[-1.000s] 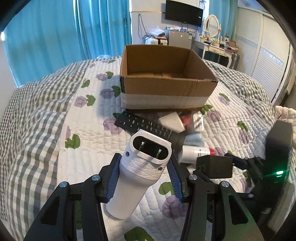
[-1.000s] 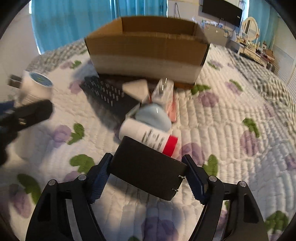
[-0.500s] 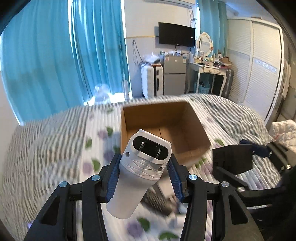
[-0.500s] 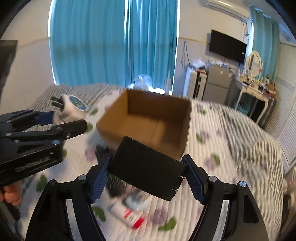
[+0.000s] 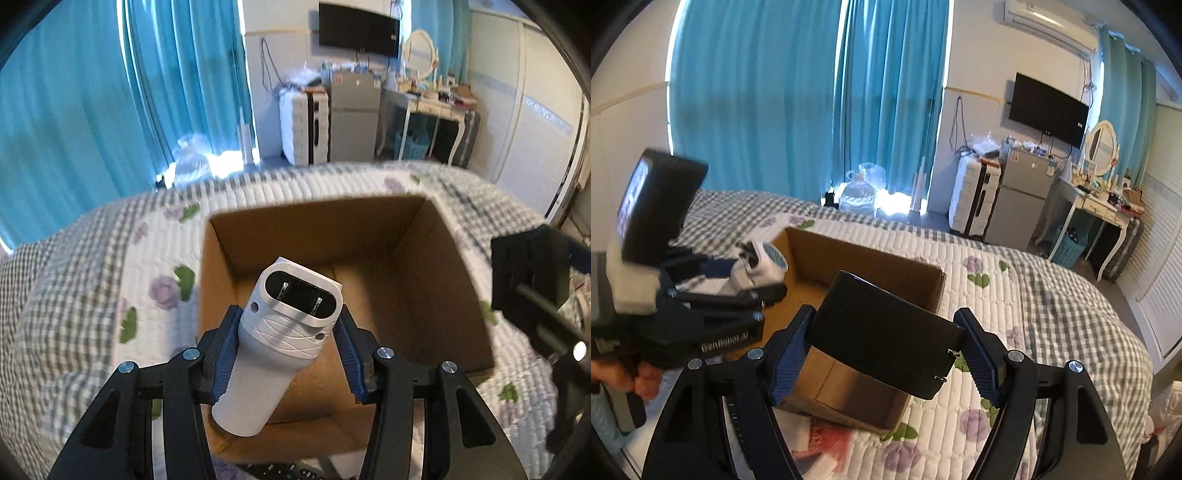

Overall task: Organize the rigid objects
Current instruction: 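Carry both held items over the box and open both tools to drop them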

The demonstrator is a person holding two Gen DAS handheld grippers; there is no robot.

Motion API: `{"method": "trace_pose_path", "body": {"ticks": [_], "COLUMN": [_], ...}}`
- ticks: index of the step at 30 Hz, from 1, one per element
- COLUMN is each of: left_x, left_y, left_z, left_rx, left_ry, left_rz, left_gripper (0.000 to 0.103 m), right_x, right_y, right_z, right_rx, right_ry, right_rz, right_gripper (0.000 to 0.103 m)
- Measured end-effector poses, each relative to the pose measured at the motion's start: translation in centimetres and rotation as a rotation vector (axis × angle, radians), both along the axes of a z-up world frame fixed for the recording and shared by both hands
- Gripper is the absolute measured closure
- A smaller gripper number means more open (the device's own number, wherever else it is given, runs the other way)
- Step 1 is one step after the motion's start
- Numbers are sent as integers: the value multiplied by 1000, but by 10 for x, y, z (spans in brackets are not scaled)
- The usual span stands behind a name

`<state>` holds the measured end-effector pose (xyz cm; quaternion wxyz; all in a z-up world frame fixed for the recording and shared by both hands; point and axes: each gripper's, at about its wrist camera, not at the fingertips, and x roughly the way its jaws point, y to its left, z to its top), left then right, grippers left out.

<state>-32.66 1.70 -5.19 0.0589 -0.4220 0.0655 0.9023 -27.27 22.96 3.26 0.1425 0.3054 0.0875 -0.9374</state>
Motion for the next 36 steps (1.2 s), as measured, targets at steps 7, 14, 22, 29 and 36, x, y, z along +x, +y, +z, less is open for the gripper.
{"method": "trace_pose_path", "body": {"ticks": [7, 14, 22, 29, 36], "left_x": [2, 27, 72, 92, 122], "left_y": [4, -7, -42, -50, -36], "left_z": [-23, 10, 34, 28, 32], "left_rx": [-20, 2, 43, 2, -7], "left_ry": [-11, 82, 169, 197, 234], "left_rz": [-14, -13, 50, 86, 36], "left_gripper": [39, 6, 6, 3, 0], "right_x": [-16, -17, -29, -49, -32], "right_y": [2, 10, -12, -33, -22], "right_z": [-25, -12, -24, -65, -52], "right_rx": [-16, -29, -6, 68, 84], "right_ry": [-45, -17, -64, -108, -57], "right_rz": [17, -3, 9, -13, -85], "right_gripper": [28, 27, 27, 27, 9]}}
